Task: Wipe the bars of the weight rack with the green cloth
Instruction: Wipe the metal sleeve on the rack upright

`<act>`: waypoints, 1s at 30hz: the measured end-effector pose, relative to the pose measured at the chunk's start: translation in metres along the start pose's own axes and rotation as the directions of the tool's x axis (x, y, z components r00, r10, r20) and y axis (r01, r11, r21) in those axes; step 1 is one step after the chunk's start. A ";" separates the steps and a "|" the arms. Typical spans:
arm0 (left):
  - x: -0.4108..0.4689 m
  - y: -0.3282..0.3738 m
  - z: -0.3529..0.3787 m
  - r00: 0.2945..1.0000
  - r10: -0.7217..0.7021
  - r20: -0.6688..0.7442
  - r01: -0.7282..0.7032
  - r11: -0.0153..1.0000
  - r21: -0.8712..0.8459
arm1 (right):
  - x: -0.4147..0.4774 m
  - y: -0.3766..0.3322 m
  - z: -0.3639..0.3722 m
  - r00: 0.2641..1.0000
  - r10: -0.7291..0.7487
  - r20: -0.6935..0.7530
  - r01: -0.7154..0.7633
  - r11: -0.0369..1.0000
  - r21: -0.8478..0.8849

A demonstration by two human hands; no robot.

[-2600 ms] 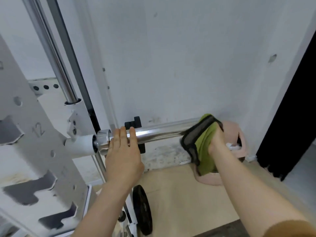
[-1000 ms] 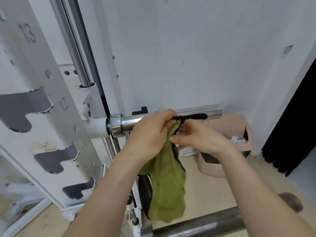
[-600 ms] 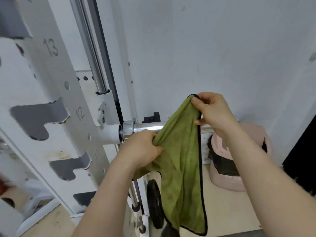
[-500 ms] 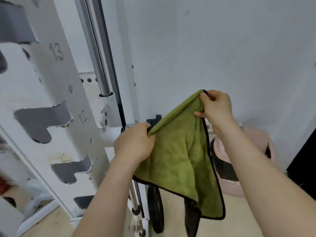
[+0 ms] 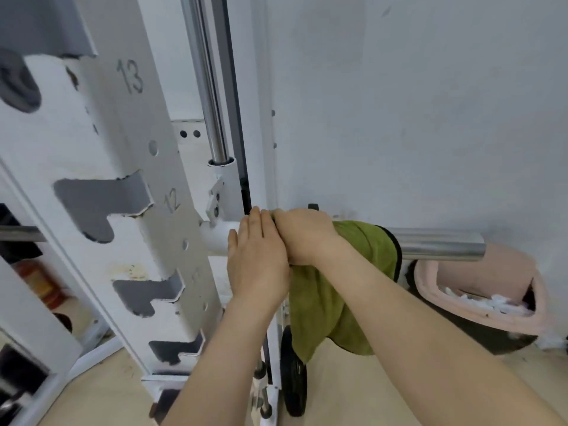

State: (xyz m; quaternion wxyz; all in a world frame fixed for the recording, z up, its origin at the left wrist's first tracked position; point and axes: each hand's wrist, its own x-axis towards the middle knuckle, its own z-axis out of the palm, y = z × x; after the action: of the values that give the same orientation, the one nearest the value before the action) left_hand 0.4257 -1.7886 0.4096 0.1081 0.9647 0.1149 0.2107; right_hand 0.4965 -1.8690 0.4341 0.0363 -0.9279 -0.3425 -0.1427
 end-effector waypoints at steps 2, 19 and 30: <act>-0.008 -0.003 0.005 1.000 0.025 0.007 -0.026 0.999 0.036 | -0.003 0.002 0.008 0.995 -0.074 -0.066 0.074 0.997 -0.004; -0.022 0.004 -0.009 0.993 0.112 0.032 -0.113 0.992 0.056 | -0.019 0.021 0.015 0.996 -0.021 -0.089 0.015 0.998 -0.065; -0.062 -0.006 -0.001 0.983 0.181 0.009 -0.182 0.983 0.016 | -0.031 0.037 0.008 0.995 0.085 -0.046 -0.091 0.987 -0.131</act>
State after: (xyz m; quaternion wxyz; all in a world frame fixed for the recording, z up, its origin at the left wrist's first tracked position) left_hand 0.3696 -1.7996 0.3854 0.0806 0.9729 0.0279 0.2149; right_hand 0.4997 -1.9152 0.4188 -0.0126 -0.9394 -0.2901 -0.1821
